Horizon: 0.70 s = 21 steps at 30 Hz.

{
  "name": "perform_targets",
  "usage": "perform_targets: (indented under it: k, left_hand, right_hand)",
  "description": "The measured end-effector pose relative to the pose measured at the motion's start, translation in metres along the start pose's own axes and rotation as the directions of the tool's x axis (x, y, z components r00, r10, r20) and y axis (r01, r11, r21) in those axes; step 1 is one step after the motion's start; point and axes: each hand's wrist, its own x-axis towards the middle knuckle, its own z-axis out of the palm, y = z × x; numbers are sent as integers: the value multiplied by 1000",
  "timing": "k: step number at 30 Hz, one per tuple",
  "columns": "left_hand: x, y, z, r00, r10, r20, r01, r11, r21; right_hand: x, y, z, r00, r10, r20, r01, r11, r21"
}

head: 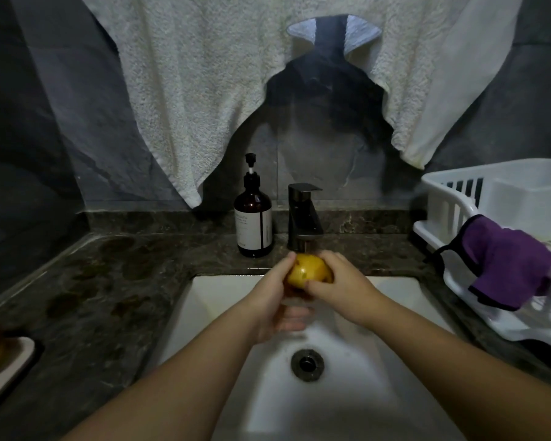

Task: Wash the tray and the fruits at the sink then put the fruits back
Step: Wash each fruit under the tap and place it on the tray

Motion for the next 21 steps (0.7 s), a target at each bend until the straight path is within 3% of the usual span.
perform_targets:
  k: [3,5,16,21]
  left_hand:
    - [-1,2,2,997,69,16,-68,997,-45]
    - [-2,2,4,996,77,37,-74,995,-70]
    - [1,2,2,996,51,72,-34,976,-214]
    - [4,3,8,995,84,45,-72,971,-229]
  right_hand:
    - [1,-5,-1,979,189,73,-203,913,354]
    - [2,-9,-2,972,226,63,-231,877,421]
    - [-2,-8,-8,957,167,238,-265,839,475]
    - [2,-15,1,967,237,96,-255,889,380]
